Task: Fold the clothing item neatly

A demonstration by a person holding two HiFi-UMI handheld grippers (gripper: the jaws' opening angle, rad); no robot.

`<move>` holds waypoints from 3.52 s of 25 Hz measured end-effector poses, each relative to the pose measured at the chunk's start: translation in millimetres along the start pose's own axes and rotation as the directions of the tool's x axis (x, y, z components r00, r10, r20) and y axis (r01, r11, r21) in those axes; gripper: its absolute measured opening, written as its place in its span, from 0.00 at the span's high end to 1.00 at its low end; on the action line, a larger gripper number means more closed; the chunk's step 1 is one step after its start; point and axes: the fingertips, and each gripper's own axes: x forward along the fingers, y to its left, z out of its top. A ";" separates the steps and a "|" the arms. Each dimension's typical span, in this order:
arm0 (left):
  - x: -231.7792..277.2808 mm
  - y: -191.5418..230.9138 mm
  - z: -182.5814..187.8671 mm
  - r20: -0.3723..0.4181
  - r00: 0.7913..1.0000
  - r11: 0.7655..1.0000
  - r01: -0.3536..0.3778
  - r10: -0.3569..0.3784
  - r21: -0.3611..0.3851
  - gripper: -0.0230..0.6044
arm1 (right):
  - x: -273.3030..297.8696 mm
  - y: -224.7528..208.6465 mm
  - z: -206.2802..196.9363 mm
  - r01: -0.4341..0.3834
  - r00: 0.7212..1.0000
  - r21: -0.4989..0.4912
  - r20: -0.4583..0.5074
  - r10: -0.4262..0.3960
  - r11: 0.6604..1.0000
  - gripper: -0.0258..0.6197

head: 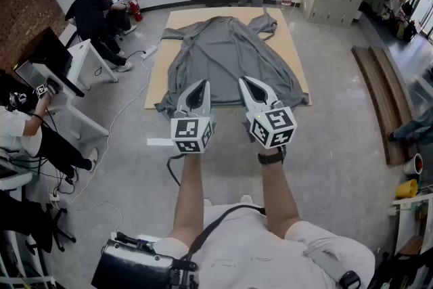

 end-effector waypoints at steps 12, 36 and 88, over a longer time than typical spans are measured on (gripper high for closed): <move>24.1 -96.6 -25.2 -0.049 0.999 1.000 0.014 -0.015 -0.021 0.96 | -67.9 -73.8 -23.8 -0.008 0.997 0.037 -0.081 0.011 0.999 0.96; 122.9 0.7 -55.0 -0.086 0.996 0.997 0.025 -0.032 -0.075 0.96 | 53.0 -124.2 -62.3 0.024 0.987 0.073 -0.163 -0.012 0.997 0.96; 342.2 327.1 -248.4 -0.469 0.829 0.930 -0.365 0.305 -0.039 0.96 | 476.9 -240.1 -253.3 -0.185 0.875 0.296 -0.385 0.294 0.937 0.95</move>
